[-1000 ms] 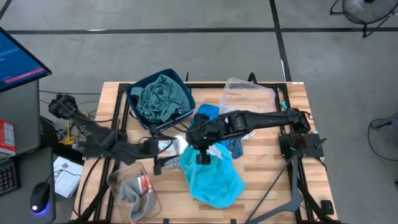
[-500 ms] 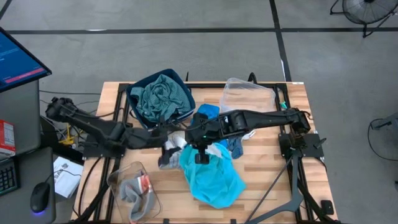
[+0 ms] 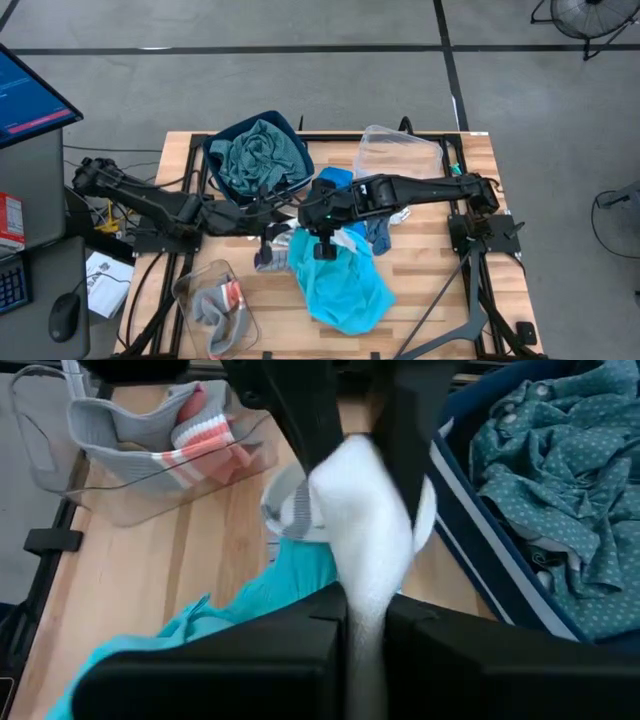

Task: Pick & Place Cloths
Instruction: Put the white and gray sock into the transparent bin

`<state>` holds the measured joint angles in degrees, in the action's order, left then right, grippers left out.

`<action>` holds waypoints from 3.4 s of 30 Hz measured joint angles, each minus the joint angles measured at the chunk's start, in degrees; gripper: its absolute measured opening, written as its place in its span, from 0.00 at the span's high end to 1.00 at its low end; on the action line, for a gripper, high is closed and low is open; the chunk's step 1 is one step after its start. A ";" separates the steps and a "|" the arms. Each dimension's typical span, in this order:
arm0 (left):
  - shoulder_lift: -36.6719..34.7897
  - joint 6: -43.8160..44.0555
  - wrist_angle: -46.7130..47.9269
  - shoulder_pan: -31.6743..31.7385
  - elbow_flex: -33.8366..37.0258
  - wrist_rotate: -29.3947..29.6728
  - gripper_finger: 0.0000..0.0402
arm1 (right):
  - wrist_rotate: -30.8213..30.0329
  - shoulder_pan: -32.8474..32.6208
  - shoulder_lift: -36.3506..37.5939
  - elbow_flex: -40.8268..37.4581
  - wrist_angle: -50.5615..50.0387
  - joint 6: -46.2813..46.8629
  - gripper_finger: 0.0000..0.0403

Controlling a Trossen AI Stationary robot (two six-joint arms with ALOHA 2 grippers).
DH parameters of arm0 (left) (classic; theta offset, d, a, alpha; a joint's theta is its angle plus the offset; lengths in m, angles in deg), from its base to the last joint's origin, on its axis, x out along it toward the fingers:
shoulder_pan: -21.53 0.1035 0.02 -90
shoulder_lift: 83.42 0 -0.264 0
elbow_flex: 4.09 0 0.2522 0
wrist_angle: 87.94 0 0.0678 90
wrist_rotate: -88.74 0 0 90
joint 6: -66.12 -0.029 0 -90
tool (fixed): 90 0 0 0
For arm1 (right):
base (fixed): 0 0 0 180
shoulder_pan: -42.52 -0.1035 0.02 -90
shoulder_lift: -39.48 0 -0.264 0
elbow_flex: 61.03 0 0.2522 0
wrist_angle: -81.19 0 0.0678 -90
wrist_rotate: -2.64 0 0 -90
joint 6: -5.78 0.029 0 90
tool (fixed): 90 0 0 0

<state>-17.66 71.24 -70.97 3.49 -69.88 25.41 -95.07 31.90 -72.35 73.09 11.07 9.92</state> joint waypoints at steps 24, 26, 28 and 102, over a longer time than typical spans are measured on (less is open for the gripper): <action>-20.59 31.07 -0.21 -32.41 -4.11 -10.25 1.00 | -4.56 -3.44 12.74 0.05 -16.63 8.98 0.41; -20.41 33.23 0.67 -36.95 -4.11 -7.60 1.00 | -5.18 -4.02 12.73 0.05 -16.48 9.02 0.41; -19.53 33.47 3.27 -40.45 -4.11 -3.02 1.00 | -5.66 -4.33 12.01 0.09 -15.97 9.03 0.41; 14.64 83.58 46.98 -42.19 -4.07 -16.66 0.67 | -5.66 -5.51 3.58 0.02 -15.01 9.38 0.41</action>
<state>-3.03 154.82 -23.99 -38.70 -73.94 8.75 -100.73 26.40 -68.77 73.11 -3.94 19.30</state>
